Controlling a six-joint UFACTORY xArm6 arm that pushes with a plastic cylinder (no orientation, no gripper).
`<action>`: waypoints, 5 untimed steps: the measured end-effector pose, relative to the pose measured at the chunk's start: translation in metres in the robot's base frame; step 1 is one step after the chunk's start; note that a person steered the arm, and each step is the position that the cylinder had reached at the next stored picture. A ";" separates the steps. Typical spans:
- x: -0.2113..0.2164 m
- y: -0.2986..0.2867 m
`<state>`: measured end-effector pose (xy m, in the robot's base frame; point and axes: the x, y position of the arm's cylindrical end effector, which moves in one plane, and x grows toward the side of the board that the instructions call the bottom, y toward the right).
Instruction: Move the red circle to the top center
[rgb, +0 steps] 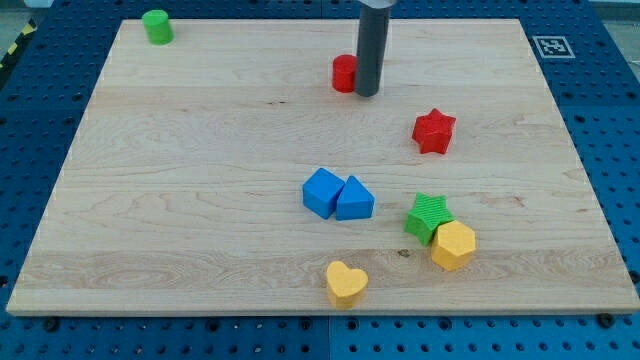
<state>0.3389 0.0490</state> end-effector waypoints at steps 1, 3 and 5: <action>-0.002 -0.016; -0.013 -0.037; -0.069 -0.044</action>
